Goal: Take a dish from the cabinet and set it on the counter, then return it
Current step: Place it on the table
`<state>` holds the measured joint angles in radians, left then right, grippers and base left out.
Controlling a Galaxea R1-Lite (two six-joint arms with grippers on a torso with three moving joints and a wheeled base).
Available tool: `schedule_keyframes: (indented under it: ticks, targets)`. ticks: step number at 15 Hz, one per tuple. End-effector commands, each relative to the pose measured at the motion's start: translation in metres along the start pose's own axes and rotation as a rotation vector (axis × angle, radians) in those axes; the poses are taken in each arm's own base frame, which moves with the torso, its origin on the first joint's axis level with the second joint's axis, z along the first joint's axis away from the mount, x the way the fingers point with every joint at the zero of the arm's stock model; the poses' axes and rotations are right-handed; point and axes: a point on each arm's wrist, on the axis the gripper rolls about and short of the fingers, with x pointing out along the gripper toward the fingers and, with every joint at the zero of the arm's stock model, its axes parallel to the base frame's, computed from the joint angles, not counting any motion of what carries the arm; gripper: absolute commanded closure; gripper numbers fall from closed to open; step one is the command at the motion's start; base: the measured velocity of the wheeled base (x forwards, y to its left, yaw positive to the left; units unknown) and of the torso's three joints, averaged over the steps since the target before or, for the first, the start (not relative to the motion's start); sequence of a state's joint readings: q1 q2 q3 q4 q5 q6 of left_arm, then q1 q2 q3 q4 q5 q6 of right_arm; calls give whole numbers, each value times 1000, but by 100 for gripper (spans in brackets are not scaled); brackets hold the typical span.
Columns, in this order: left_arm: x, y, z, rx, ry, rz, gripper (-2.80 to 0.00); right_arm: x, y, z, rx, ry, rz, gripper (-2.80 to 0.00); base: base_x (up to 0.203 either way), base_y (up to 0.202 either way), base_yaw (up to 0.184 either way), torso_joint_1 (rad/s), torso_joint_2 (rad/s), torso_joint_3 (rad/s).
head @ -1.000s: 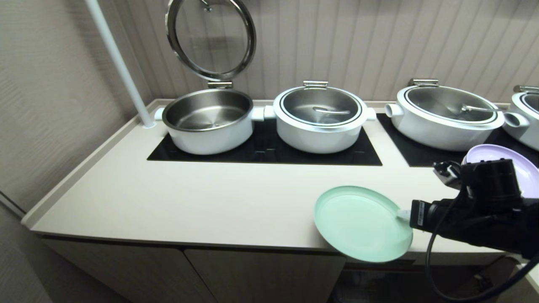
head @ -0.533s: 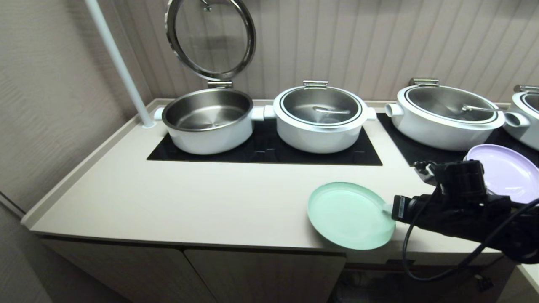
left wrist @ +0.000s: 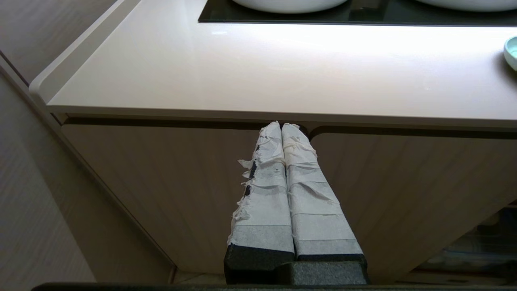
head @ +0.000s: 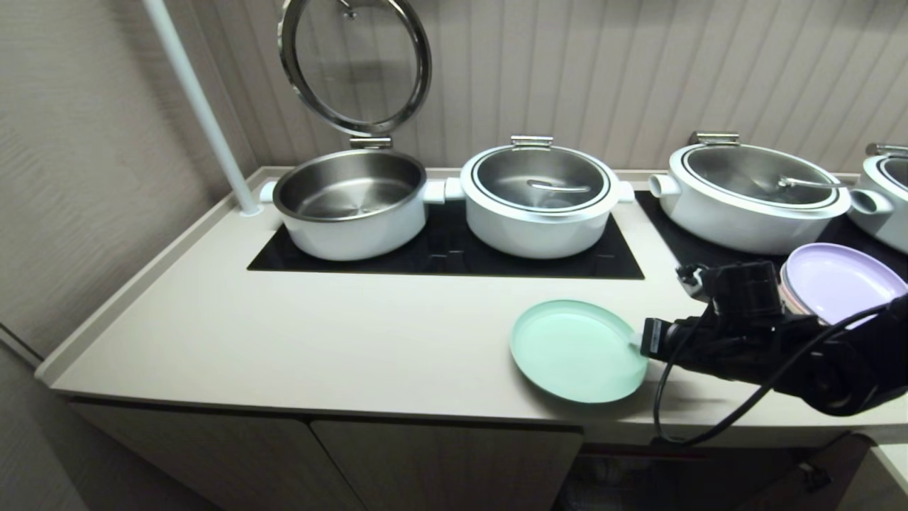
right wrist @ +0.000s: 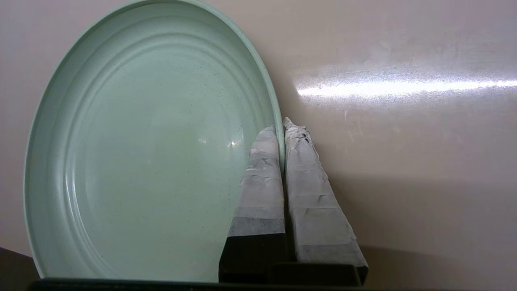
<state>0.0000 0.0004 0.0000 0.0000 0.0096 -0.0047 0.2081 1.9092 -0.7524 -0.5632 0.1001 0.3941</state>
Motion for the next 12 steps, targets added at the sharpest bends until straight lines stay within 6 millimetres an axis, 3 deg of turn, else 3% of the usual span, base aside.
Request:
schedule_keyframes:
  ticks: [1, 12]
  targets:
    - [0, 0, 0, 0, 0, 1, 0, 5, -2, -1, 9, -5, -30, 0, 0, 0, 0, 0, 0, 0]
    - [0, 0, 0, 0, 0, 1, 0, 16, -4, -1, 36, -15, -77, 0, 0, 0, 0, 0, 0, 0]
